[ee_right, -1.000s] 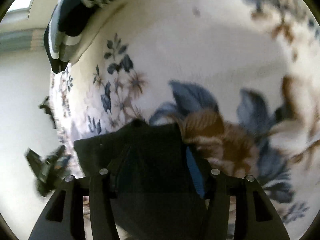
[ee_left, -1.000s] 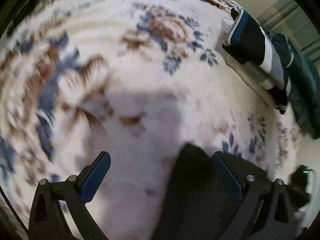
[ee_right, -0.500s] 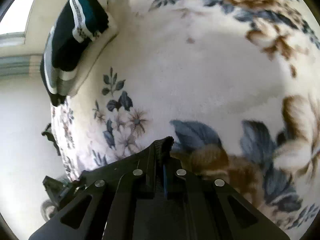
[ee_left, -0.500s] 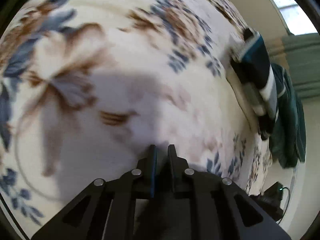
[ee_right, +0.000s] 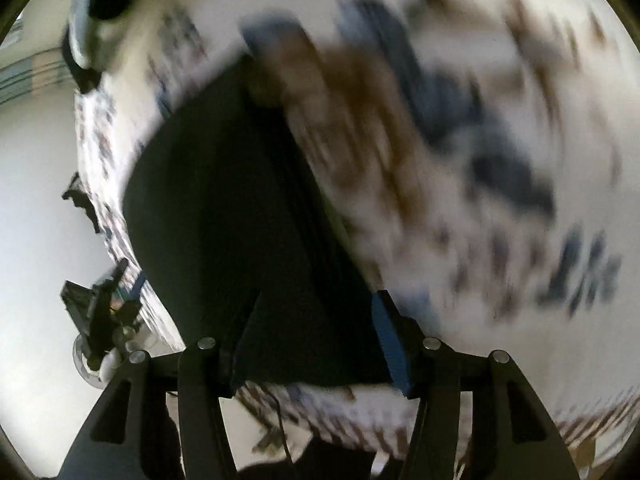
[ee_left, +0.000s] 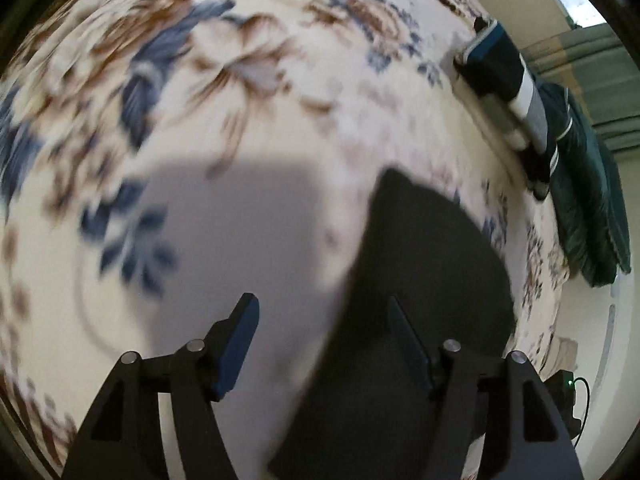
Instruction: Fold small clothes
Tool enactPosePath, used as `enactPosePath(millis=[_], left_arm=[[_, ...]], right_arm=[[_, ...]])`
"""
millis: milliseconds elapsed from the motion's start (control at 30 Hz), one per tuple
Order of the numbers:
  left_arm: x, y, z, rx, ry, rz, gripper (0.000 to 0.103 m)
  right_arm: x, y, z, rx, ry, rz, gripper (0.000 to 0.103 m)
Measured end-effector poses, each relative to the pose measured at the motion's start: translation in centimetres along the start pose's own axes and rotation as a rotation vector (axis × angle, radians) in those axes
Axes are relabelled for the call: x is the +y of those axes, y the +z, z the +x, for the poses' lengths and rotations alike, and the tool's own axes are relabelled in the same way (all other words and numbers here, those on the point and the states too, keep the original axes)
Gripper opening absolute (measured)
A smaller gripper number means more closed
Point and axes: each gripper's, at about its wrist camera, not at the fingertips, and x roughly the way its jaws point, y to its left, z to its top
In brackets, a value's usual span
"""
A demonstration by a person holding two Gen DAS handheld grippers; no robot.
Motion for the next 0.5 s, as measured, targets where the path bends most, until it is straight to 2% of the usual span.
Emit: enactPosePath(millis=[33,67,100,167,300,433,500], left_arm=[[-0.1,-1.1,-0.1,0.012,0.010,0.009,0.064],[-0.1,-1.8,-0.2,0.019,0.021,0.019,0.064],[-0.3,-2.5,-0.2,0.025,0.038,0.033,0.064],[-0.8,-3.7,-0.2,0.038,0.057,0.064,0.064],[-2.1,-4.8,0.1,0.052,0.070,0.127,0.064],[-2.7,-4.9,0.8,0.064,0.058,0.146,0.064],[-2.9,-4.8,1.2,0.068,0.054,0.154,0.064]], right_arm=[[-0.1,-0.8,0.7,-0.012,0.003,0.002,0.041],[0.0,-1.4,0.9,-0.038,-0.007,-0.008,0.017],[0.2,-2.0,1.0,-0.066,-0.029,-0.018,0.013],[0.9,-3.4,0.0,-0.156,-0.086,-0.022,0.012],[2.5,-5.9,-3.2,-0.262,-0.132,-0.038,0.011],[2.5,-6.6,-3.7,-0.268,-0.183,-0.034,0.010],[1.0,-6.3,-2.6,-0.229,-0.215,-0.002,0.010]])
